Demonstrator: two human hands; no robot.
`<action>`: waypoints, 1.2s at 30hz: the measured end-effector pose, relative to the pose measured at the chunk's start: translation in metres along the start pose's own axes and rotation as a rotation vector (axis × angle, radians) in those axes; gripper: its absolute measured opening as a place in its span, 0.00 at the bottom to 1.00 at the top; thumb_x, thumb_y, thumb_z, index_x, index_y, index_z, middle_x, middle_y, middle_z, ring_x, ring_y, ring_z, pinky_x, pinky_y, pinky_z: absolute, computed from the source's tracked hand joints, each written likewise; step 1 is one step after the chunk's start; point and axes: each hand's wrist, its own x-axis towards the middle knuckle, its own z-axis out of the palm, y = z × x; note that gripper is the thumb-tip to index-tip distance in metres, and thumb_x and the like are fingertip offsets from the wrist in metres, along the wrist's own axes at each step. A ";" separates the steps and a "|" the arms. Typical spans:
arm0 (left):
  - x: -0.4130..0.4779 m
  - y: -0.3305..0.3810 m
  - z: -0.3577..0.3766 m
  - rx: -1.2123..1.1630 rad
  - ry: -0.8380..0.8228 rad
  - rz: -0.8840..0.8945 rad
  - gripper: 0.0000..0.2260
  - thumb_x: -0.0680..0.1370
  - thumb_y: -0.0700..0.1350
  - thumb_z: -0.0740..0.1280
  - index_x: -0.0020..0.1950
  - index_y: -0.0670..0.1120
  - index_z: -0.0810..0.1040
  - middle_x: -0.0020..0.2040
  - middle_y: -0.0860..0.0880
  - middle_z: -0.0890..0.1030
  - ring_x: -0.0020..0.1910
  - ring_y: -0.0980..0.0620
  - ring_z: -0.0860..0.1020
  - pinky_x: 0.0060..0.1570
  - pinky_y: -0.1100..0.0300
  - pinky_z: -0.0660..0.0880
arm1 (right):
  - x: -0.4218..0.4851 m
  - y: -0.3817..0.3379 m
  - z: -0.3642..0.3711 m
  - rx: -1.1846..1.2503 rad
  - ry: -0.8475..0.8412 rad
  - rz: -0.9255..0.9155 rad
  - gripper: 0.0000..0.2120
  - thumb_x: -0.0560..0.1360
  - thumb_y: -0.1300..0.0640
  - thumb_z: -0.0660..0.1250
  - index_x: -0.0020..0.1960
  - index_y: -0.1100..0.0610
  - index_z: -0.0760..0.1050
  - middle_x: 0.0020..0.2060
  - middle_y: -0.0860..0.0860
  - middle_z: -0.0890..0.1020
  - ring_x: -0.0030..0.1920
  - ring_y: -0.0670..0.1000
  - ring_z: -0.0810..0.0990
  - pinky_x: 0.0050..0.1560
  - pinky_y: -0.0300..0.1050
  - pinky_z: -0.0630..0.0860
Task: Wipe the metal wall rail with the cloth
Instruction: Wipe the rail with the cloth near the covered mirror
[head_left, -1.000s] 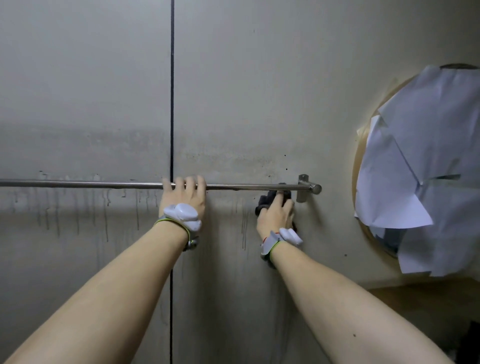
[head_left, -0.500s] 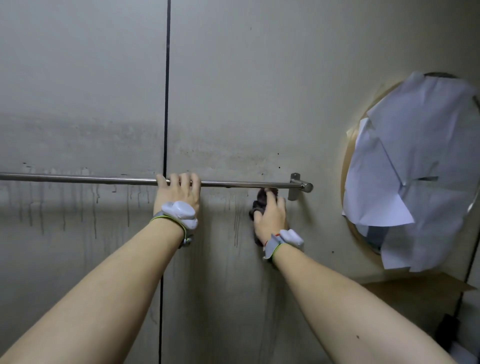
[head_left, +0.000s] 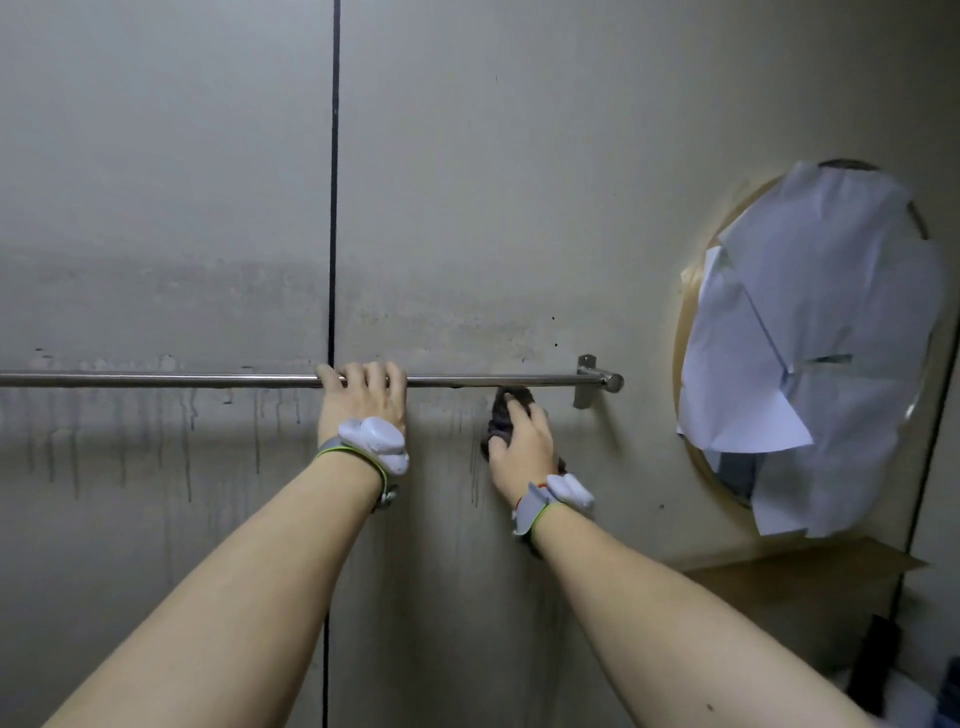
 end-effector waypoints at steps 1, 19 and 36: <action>-0.001 -0.001 -0.001 -0.004 0.000 0.004 0.31 0.76 0.53 0.57 0.73 0.38 0.54 0.65 0.40 0.68 0.61 0.40 0.69 0.65 0.39 0.63 | -0.002 0.003 -0.011 0.115 0.083 0.100 0.25 0.73 0.62 0.63 0.70 0.55 0.69 0.67 0.57 0.70 0.65 0.59 0.71 0.59 0.42 0.67; -0.001 -0.005 0.007 0.005 0.041 0.027 0.28 0.76 0.49 0.56 0.72 0.38 0.55 0.64 0.39 0.69 0.60 0.40 0.69 0.64 0.40 0.64 | 0.022 -0.031 -0.059 -0.462 -0.008 -0.352 0.29 0.71 0.58 0.64 0.71 0.47 0.64 0.68 0.49 0.68 0.66 0.56 0.66 0.53 0.51 0.76; 0.000 -0.004 0.001 0.025 -0.001 0.012 0.30 0.75 0.51 0.57 0.73 0.40 0.54 0.65 0.42 0.68 0.61 0.41 0.69 0.62 0.44 0.65 | 0.027 -0.052 -0.048 -0.538 -0.103 -0.666 0.26 0.73 0.56 0.65 0.70 0.52 0.64 0.65 0.51 0.71 0.61 0.59 0.68 0.46 0.52 0.75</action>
